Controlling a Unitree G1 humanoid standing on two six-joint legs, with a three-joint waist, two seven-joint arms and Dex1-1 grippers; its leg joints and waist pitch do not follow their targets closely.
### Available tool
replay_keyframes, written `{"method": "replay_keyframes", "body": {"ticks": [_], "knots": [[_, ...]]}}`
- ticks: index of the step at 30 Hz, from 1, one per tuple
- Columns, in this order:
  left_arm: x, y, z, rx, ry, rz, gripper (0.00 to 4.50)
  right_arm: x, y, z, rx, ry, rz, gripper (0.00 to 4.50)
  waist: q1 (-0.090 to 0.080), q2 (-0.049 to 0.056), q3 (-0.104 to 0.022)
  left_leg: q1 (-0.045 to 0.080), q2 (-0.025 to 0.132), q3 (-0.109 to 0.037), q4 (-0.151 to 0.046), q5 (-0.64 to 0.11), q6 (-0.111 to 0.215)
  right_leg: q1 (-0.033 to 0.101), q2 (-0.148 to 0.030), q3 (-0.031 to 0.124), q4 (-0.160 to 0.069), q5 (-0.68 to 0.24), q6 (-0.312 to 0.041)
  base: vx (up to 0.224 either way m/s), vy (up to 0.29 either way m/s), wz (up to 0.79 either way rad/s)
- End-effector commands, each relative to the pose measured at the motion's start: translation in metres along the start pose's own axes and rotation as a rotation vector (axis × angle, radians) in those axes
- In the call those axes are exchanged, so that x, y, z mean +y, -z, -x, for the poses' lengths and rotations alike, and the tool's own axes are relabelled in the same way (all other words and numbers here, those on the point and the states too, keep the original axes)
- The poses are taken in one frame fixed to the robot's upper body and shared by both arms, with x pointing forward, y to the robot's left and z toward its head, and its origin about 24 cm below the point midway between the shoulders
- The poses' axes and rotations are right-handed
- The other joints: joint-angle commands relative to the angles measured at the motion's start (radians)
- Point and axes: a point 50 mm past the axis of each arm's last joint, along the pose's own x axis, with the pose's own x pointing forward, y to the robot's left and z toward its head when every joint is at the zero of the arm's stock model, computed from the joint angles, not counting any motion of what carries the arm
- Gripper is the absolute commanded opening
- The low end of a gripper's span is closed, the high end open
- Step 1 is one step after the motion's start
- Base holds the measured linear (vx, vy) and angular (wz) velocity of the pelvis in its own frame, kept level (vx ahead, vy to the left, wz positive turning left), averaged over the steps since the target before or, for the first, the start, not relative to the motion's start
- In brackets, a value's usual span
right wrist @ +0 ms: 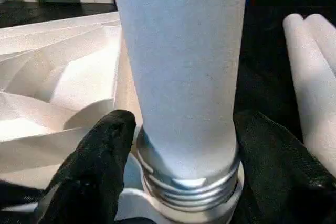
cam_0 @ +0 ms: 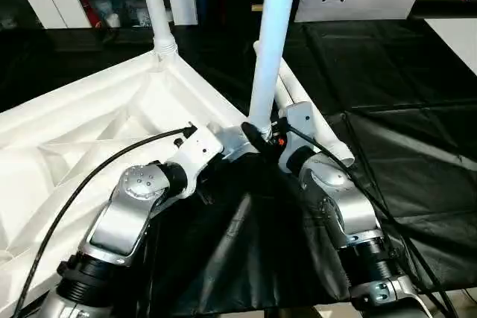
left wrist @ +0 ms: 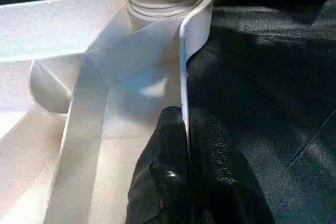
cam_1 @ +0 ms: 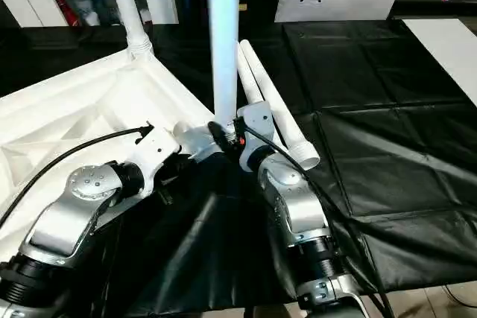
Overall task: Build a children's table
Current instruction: Rotate leg to tighten
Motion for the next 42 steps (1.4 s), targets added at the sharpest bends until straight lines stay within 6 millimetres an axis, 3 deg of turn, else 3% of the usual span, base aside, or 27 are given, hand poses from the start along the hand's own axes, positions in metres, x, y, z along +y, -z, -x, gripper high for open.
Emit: {"method": "replay_keyframes", "body": {"ticks": [1,4,5,8,10,13,19,22,23,25,29,32,42], "knots": [[-0.004,0.009,0.003,0.036,0.059,-0.02,0.0,0.005,0.02,0.009,0.076,-0.098,-0.036,3.67,0.002,0.006,-0.035,0.007,0.089,-0.036,-0.083,-0.161,0.061,0.037,-0.085,0.051,-0.07,-0.148,-0.252,0.0,0.0,0.0],[0.0,0.016,0.011,0.049,0.092,-0.045,0.0,-0.003,0.011,0.017,0.051,-0.157,0.01,3.83,0.001,0.006,-0.041,0.005,0.086,-0.031,-0.071,-0.05,0.1,0.043,-0.084,0.05,-0.054,0.033,-0.287,0.0,0.0,0.0],[0.002,0.017,0.013,0.047,0.11,-0.063,0.0,-0.005,0.008,0.019,0.045,-0.183,0.025,4.07,0.003,0.002,-0.047,0.003,0.083,-0.031,-0.065,0.001,0.118,0.051,-0.084,0.048,-0.045,0.114,-0.302,0.0,0.0,0.0],[0.007,0.024,0.02,0.044,0.178,-0.101,0.0,-0.011,-0.002,0.027,0.039,-0.276,0.088,4.2,0.002,-0.002,-0.046,0.003,0.082,-0.025,-0.057,0.039,0.17,0.05,-0.084,0.047,-0.037,0.194,-0.32,0.0,0.0,0.0],[0.008,0.028,0.024,0.054,0.224,-0.115,0.0,-0.013,-0.006,0.031,0.046,-0.337,0.128,4.47,0.004,-0.001,-0.045,0.006,0.084,-0.025,-0.058,0.028,0.178,0.049,-0.084,0.044,-0.037,0.161,-0.326,0.0,0.0,0.0],[0.009,0.032,0.032,0.05,0.311,-0.156,0.0,-0.016,-0.011,0.038,0.074,-0.427,0.182,4.47,0.008,0.0,-0.045,0.009,0.088,-0.027,-0.058,0.02,0.176,0.049,-0.084,0.042,-0.036,0.12,-0.329,0.0,0.0,0.0],[0.01,0.037,0.043,0.039,0.463,-0.177,0.0,-0.02,-0.014,0.044,0.151,-0.588,0.284,4.47,0.013,-0.005,-0.052,0.014,0.088,-0.022,-0.05,0.061,0.195,0.047,-0.085,0.043,-0.026,0.149,-0.349,0.0,0.0,0.0],[0.009,0.038,0.047,0.049,0.528,-0.185,0.0,-0.02,-0.016,0.044,0.172,-0.658,0.287,4.47,0.018,-0.007,-0.053,0.016,0.09,-0.021,-0.049,0.044,0.19,0.047,-0.086,0.043,-0.027,0.115,-0.354,0.0,0.0,0.0],[0.009,0.038,0.048,0.05,0.546,-0.192,0.0,-0.02,-0.016,0.043,0.174,-0.669,0.291,4.2,0.022,-0.008,-0.052,0.016,0.09,-0.02,-0.049,0.037,0.183,0.047,-0.087,0.044,-0.026,0.101,-0.355,0.0,0.0,0.0],[0.008,0.039,0.048,0.056,0.567,-0.202,0.0,-0.021,-0.017,0.042,0.178,-0.675,0.29,4.2,0.025,-0.011,-0.052,0.015,0.09,-0.02,-0.048,0.024,0.172,0.047,-0.088,0.045,-0.025,0.081,-0.355,0.0,0.0,0.0],[0.006,0.037,0.048,0.043,0.596,-0.217,0.0,-0.022,-0.016,0.041,0.187,-0.712,0.28,3.77,0.026,-0.014,-0.053,0.015,0.09,-0.021,-0.048,-0.009,0.145,0.047,-0.088,0.045,-0.027,0.021,-0.345,0.0,0.0,0.0],[0.005,0.036,0.047,0.038,0.615,-0.224,0.0,-0.018,-0.015,0.042,0.199,-0.764,0.259,3.51,0.027,-0.011,-0.056,0.016,0.09,-0.021,-0.046,-0.003,0.143,0.047,-0.087,0.045,-0.026,0.031,-0.345,0.0,0.0,0.0],[0.004,0.037,0.045,0.043,0.628,-0.235,0.0,-0.019,-0.011,0.039,0.208,-0.782,0.24,2.84,0.035,-0.012,-0.061,0.012,0.087,-0.021,-0.04,0.022,0.153,0.05,-0.087,0.043,-0.019,0.067,-0.35,0.0,0.0,0.0]]}}
